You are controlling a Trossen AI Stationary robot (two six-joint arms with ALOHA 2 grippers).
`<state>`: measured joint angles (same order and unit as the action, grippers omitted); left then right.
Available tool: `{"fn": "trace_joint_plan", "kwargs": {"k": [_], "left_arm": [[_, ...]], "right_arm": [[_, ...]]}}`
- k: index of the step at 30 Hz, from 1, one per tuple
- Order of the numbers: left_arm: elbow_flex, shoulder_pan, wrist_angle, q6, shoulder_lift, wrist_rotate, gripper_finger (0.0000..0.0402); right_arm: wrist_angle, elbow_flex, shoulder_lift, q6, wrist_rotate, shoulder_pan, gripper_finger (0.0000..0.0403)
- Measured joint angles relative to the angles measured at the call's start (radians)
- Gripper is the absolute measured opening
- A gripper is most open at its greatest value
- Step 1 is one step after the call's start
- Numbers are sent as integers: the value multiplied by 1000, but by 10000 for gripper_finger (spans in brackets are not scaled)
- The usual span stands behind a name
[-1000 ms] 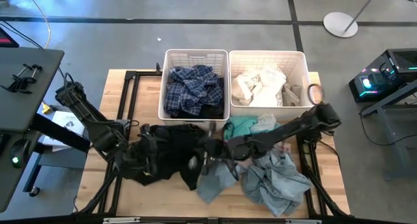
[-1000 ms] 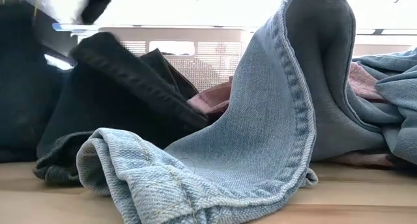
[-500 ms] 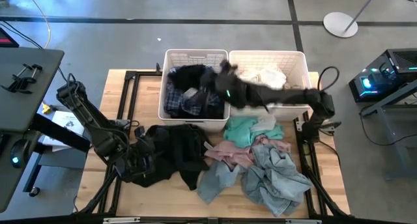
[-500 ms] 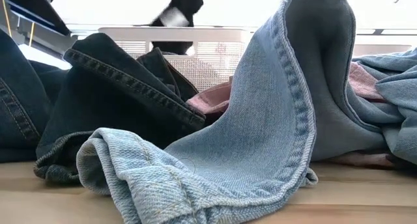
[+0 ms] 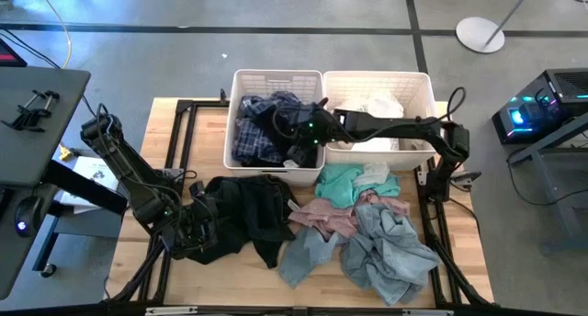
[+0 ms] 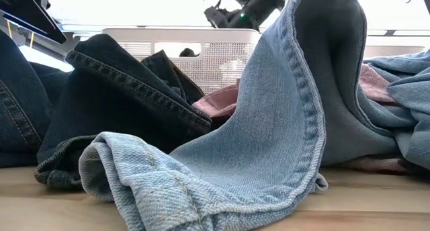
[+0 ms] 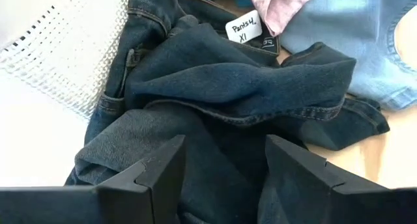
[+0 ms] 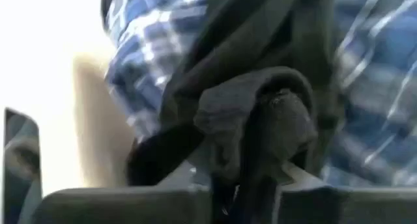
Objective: Sort clothes
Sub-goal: Put the black underwear into the left white bin
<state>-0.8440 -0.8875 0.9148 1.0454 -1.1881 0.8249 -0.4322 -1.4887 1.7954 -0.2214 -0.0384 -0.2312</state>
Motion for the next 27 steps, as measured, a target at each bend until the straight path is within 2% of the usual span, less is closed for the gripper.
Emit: {"fn": "trace_joint_plan", "kwargs": {"k": [7,10,13,14,20,27], "left_arm": [[0,6,0,1,0,-1,204],[0,6,0,7,0,-4,204],[0,6,3,31,0,-8,204],[0,6,4,37,0,-10,204],[0,6,5,51,0,-7,204],[0,6,3,80,0,-11,204]], "right_arm": [[-293,-230,-1,-101,45,11,175],[-388,-335,-1,-189,-35,13,197],[-349,-378,-4,-161,-186,31,198],[-322,-377,-4,-144,-198,33,195],[-152,-303,106,-84,-144,30,166],[-157,-316,326,-50,-126,1,143]]}}
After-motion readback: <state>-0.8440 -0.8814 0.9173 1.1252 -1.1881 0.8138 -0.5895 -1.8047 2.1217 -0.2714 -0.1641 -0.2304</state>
